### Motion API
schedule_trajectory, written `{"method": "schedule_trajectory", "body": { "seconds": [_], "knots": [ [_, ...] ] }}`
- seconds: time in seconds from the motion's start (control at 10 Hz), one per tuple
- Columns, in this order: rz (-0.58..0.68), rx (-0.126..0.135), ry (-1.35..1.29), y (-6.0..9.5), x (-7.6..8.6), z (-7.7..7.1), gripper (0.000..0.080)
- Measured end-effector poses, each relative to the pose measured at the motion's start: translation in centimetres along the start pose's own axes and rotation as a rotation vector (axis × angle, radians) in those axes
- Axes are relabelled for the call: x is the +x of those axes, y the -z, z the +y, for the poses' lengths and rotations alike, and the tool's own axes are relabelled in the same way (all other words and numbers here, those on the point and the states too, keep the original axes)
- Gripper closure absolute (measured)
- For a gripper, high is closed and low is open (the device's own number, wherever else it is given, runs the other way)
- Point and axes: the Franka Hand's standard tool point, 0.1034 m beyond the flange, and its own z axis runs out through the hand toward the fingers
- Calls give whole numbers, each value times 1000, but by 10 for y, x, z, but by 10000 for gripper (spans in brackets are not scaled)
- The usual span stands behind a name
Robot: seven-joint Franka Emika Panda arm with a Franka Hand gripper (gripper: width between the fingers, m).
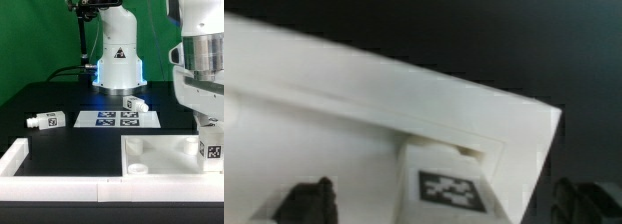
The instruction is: Assemble one leg
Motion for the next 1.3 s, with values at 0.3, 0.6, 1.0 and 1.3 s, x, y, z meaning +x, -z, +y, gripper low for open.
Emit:
{"method": "schedule_trajectory", "body": {
  "seconds": [0.3,0.6,1.0,1.3],
  "knots": [
    [-8,-9,489,8,10,-3,151],
    [-8,-10,652,8,11,-3,151],
    [126,-1,1154,3,21,-16,151],
    [123,7,1044,3,21,-16,418]
  ]
}}
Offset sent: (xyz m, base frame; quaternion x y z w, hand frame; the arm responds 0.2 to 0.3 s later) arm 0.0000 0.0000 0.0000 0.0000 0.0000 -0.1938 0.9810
